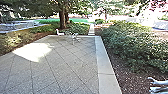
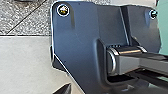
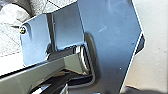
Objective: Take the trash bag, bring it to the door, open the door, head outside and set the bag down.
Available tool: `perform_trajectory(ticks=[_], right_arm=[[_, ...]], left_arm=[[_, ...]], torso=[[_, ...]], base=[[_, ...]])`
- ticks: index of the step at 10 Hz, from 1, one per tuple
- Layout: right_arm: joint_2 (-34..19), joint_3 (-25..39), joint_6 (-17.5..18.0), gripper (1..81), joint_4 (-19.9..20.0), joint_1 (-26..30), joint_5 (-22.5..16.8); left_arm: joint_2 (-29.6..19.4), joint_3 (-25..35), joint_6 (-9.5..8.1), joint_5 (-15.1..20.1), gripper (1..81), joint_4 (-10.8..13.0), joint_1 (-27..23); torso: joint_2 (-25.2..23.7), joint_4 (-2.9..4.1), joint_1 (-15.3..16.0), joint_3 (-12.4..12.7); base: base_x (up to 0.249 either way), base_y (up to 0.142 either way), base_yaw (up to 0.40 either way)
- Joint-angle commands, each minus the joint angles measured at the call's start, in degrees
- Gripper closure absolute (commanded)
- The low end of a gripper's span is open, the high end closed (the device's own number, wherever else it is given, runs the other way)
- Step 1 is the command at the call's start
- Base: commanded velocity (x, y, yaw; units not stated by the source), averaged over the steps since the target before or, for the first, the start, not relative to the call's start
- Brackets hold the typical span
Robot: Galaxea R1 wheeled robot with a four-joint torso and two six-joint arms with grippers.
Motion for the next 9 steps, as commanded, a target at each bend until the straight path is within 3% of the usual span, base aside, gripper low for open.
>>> perform_trajectory(ticks=[1,3,4,7,9], right_arm=[[0.62,0.55,-0.01,1.0,0.33,1.50,-3.71],[0.80,0.55,-0.01,1.0,0.33,1.58,-3.71],[1.06,0.55,-0.01,1.0,0.33,1.58,-3.62],[2.03,0.55,-0.01,1.0,-0.11,1.50,-1.34],[2.21,1.17,-0.10,1.0,-0.20,1.58,0.24]], left_arm=[[0.93,-0.29,0.77,0.26,1.0,0.29,-0.79],[0.67,-0.29,0.68,0.26,1.0,0.47,-0.44],[1.11,-0.29,0.77,0.00,1.0,0.64,0.43],[2.87,-0.29,0.77,-5.80,1.0,0.73,2.28],[4.54,-0.29,0.68,-15.38,1.0,0.73,3.16]], torso=[[0.00,0.00,0.00,5.08],[-0.05,0.00,-0.06,3.34],[-0.09,0.00,-0.11,3.98],[-0.11,0.00,-0.13,4.48],[-0.13,0.00,-0.13,4.48]], base=[[0.000,0.000,0.000],[0.000,0.000,0.000],[0.000,0.000,0.000],[0.000,0.000,0.000],[0.000,0.000,0.000]])
